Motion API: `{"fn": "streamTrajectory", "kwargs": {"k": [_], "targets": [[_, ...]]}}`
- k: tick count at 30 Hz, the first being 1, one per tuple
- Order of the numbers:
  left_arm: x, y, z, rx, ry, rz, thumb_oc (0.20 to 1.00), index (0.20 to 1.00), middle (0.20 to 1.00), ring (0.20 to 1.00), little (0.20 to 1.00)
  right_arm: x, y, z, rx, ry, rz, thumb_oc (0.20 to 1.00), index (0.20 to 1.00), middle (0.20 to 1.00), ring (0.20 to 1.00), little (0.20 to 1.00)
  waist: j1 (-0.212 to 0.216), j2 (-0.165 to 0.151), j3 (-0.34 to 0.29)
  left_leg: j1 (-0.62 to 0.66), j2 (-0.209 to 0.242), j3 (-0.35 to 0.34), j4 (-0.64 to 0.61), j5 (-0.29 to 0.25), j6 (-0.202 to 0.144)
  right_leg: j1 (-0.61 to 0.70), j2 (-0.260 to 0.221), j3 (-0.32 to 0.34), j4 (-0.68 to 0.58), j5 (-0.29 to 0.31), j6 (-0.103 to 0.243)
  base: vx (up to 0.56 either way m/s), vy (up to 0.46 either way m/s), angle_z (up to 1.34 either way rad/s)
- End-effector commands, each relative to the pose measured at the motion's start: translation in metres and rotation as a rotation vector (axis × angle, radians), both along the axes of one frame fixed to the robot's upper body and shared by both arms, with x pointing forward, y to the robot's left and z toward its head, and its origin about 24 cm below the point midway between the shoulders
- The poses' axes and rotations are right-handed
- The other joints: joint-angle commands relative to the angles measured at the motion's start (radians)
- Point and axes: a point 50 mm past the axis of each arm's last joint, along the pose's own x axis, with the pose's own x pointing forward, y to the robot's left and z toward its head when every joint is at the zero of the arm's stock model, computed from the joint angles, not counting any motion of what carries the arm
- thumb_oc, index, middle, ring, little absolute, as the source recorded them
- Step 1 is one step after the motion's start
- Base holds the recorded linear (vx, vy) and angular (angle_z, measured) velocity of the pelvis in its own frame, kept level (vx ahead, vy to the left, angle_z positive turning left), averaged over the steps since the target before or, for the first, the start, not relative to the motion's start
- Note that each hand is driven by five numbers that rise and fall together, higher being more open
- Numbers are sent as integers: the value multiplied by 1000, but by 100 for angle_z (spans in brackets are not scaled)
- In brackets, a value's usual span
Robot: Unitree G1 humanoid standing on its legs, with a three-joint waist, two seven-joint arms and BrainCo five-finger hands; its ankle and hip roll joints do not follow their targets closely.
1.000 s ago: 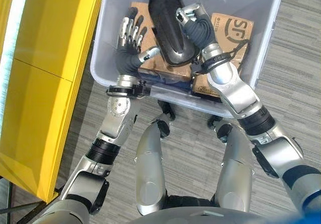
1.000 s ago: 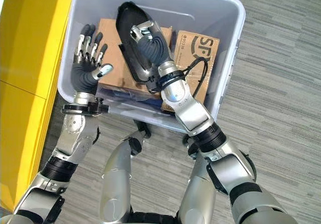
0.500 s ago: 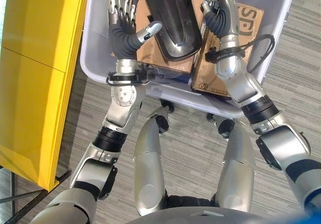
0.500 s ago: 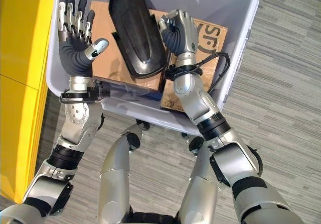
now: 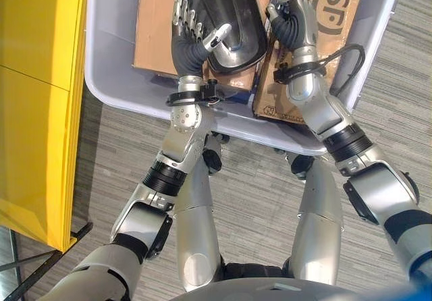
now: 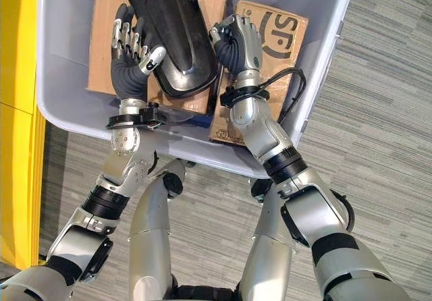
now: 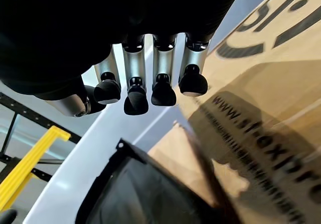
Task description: Move parts from the plastic box to the shelf.
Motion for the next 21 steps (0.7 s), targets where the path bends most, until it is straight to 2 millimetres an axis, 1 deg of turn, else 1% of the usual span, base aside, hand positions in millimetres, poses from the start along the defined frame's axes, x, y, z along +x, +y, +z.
{"fn": "streamTrajectory", "kwargs": {"k": [1,2,3,4,7,10,12,19,21], "targets": [[-14,-7,22,-20,-114,-12,1000,1000,1000,1000,1000,-8,9,30,38,-124,39,200,200,200,200,200,16,34,-44,-5,88,-65,1,-49,-222,-52,-57,74,-83,71,181,10,-23,4],[-13,-7,22,-26,-113,-6,1000,1000,1000,1000,1000,-8,10,30,38,-121,41,200,200,200,200,200,16,33,-44,-11,89,-66,4,-49,-224,-58,-58,74,-81,72,182,13,-20,3],[-14,-7,22,-33,-115,-3,1000,1000,1000,1000,1000,-8,11,29,42,-119,47,523,523,523,523,523,17,34,-44,-18,89,-67,5,-50,-225,-64,-58,75,-80,73,183,0,0,0],[-14,-7,22,-36,-116,2,1000,1000,1000,1000,1000,-8,11,29,43,-120,49,1000,1000,1000,1000,1000,17,34,-44,-21,89,-68,6,-50,-225,-66,-59,75,-80,73,183,0,0,0],[-14,-6,22,-48,-117,15,1000,1000,1000,1000,1000,-10,16,29,53,-121,88,1000,1000,1000,1000,1000,20,34,-44,-31,89,-70,6,-49,-226,-76,-60,73,-78,74,185,8,-12,3],[-17,-5,22,-50,-134,40,1000,1000,1000,1000,1000,-18,22,33,20,-182,127,1000,1000,1000,1000,1000,22,34,-44,-43,91,-73,13,-50,-227,-88,-64,71,-67,75,188,19,-22,2],[-20,-2,20,-70,-141,74,1000,1000,1000,1000,1000,-26,25,37,-6,-236,138,1000,1000,1000,1000,1000,24,34,-44,-47,91,-75,15,-50,-228,-93,-69,70,-60,76,192,31,-28,8],[-23,1,18,-87,-150,101,1000,1000,1000,1000,1000,-32,31,38,-16,-263,152,1000,1000,1000,1000,1000,30,31,-44,-54,94,-81,20,-54,-229,-98,-76,65,-49,72,198,3,-3,1],[-23,0,16,-76,-132,93,1000,1000,1000,1000,1000,-35,32,41,1,-277,158,1000,1000,1000,1000,1000,33,31,-44,-59,96,-82,23,-54,-229,-104,-80,62,-37,72,200,24,-30,5]]}}
